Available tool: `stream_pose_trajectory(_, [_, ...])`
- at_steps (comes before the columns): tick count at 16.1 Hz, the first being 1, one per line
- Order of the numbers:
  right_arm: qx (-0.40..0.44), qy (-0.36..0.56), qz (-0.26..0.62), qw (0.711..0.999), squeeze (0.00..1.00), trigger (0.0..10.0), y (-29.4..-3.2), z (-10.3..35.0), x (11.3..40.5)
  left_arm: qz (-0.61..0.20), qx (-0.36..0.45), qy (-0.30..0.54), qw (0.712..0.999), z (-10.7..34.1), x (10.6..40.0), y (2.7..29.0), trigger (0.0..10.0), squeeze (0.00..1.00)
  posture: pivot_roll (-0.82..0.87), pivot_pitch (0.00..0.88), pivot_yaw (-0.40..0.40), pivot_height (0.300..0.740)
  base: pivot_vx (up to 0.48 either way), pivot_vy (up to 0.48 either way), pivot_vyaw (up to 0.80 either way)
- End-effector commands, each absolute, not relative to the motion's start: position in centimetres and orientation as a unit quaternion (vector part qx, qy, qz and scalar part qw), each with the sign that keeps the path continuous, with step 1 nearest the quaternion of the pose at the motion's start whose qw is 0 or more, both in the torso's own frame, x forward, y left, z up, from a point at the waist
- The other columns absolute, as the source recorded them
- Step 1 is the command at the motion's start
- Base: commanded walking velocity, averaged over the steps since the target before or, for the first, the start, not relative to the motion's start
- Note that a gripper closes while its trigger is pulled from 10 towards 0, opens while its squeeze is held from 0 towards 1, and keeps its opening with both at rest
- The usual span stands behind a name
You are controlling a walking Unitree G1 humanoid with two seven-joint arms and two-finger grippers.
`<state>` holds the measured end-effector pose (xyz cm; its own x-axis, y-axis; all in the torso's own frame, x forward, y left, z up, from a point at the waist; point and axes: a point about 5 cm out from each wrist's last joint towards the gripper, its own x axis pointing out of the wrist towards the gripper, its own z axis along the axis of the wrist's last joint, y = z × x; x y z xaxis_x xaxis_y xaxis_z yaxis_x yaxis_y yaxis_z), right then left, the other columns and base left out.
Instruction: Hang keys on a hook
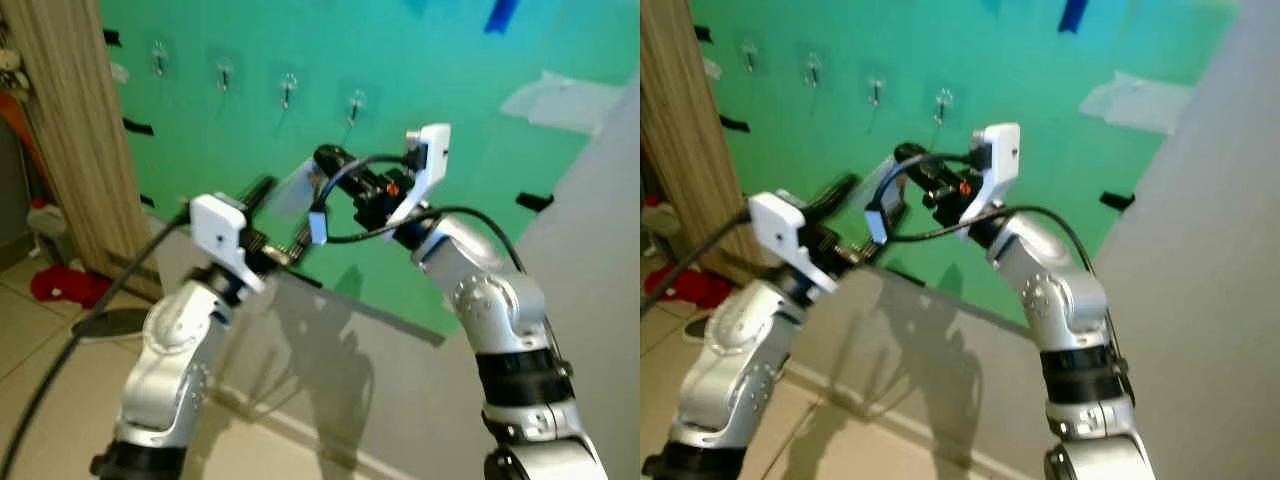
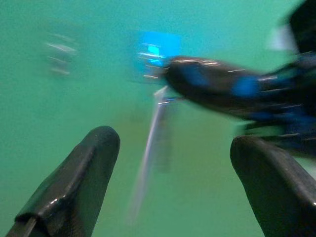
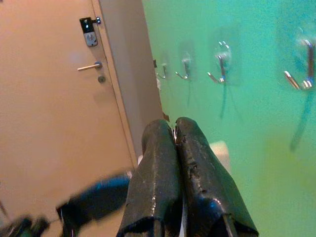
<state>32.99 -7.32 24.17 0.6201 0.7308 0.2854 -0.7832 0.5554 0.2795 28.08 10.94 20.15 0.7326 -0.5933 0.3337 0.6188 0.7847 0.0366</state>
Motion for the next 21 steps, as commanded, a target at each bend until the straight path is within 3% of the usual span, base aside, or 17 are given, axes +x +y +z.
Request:
stream_pose_trajectory(1, [0.206,-0.071,0.431,0.876,0.00,10.0,-7.7,24.7,33.5,-0.372,-0.052,-0.165,0.912,20.7,27.6,10.0,10.0,0.00,0.07,0.000,-0.121,0.740,0.000,0.000,0.00])
stream_pose_trajectory(6, [0.270,-0.059,0.394,0.877,0.00,10.0,-7.9,24.9,35.7,-0.448,-0.043,-0.140,0.882,20.6,26.5,9.6,10.0,0.00,0.09,0.000,-0.124,0.740,0.000,0.000,0.00])
stream_pose_trajectory(10, [0.278,-0.061,0.377,0.881,0.00,10.0,-7.4,24.9,36.7,-0.401,-0.019,-0.152,0.903,20.8,27.3,10.8,10.0,0.00,0.09,0.000,-0.122,0.740,0.000,0.000,0.00])
stream_pose_trajectory(21, [0.309,-0.087,0.395,0.861,0.00,10.0,-7.7,27.2,36.5,-0.408,-0.029,-0.143,0.901,20.3,26.7,10.5,10.0,0.00,0.09,0.000,-0.127,0.740,0.000,0.000,0.00])
